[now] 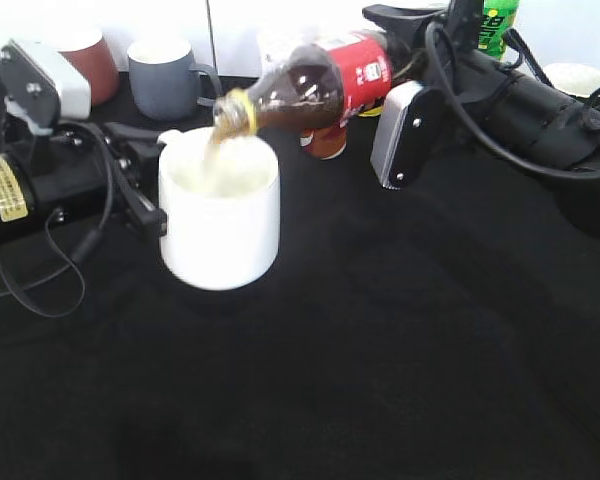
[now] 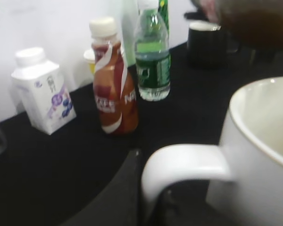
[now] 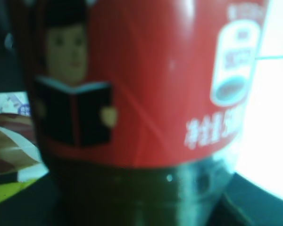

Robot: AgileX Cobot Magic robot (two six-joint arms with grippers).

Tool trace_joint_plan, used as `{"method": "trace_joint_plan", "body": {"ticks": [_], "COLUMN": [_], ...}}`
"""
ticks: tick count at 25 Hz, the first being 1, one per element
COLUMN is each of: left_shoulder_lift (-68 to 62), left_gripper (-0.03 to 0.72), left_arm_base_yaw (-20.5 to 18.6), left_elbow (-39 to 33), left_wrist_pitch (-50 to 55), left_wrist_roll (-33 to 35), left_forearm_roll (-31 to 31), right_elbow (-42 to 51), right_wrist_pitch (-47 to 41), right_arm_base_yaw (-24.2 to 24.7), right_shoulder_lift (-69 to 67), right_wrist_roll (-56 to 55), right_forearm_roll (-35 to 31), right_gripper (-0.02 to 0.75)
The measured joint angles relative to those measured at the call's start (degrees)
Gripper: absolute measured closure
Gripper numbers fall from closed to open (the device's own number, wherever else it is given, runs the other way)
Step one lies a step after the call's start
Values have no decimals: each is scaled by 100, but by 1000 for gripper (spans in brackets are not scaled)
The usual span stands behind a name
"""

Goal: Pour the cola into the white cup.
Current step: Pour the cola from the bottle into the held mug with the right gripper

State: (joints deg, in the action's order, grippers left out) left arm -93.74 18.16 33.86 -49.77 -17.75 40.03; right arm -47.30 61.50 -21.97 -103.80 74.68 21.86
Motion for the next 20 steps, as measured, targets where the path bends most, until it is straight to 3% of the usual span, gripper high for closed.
{"method": "trace_joint_plan", "body": {"ticks": [20], "left_shoulder_lift": [0], "left_gripper": [657], "left_arm_base_yaw": [0], "left_elbow": [0], "left_wrist_pitch": [210], "left_wrist_roll": [4], "left_forearm_roll": [35], "right_elbow": [-12], "right_wrist_pitch": [21], "right_arm_base_yaw": [0], "right_shoulder_lift": [0], "right_wrist_roll": [472], "right_forearm_roll": [-46], "right_gripper": [342]}}
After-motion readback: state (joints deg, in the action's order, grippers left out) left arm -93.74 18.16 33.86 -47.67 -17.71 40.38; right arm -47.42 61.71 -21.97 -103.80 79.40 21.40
